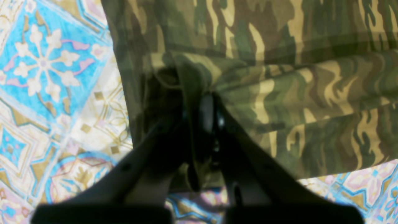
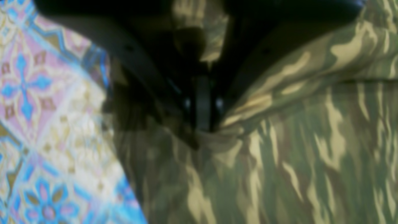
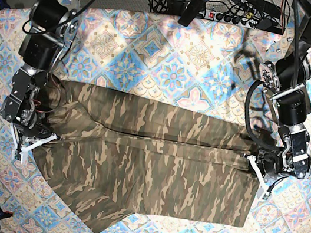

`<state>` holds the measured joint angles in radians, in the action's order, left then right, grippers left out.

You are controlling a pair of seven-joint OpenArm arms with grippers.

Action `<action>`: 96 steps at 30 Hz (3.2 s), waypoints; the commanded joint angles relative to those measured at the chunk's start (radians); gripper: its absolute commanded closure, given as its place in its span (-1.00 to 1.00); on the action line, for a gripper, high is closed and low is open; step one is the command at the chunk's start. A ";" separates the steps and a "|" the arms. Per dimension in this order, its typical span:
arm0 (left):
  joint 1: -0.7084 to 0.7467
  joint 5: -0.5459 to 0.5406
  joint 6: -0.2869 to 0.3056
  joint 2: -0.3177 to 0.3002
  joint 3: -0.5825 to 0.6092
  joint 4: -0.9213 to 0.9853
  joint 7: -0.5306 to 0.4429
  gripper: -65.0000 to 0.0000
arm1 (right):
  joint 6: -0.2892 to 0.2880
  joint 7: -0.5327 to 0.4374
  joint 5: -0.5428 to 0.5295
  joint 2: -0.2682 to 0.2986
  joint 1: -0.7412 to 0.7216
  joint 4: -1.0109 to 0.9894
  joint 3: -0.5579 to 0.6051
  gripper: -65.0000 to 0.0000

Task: Fold the T-shirt properly
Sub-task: 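Lower the folded edge onto the shirt and open both grippers, then grasp the folded edge again with both grippers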

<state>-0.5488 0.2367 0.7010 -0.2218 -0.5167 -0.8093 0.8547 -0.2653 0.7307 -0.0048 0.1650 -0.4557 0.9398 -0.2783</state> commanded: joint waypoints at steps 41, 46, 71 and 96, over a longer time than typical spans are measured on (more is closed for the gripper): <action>0.002 -0.009 -0.277 -0.017 0.003 0.143 -0.314 -0.61 | 0.002 -0.300 0.144 0.011 -0.125 -0.097 0.001 -0.78; 0.000 -0.012 -0.277 -0.024 0.002 0.140 -0.314 -0.61 | 0.002 -0.300 0.144 0.011 -0.125 -0.067 0.000 -1.00; 0.121 -0.015 -0.255 -0.011 0.005 -0.189 -0.317 -0.59 | -0.004 -0.147 0.141 -0.022 0.019 0.101 -0.008 -1.00; 0.212 -0.015 -0.003 0.014 -0.044 -0.379 -0.018 -0.61 | -0.206 0.122 0.136 -0.064 0.153 0.292 -0.336 -1.00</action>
<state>-0.3054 0.2337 0.7013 -0.1932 -0.5583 -1.1736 0.8577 -0.4660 0.8707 0.1356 0.0887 -0.2775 1.2144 -0.6174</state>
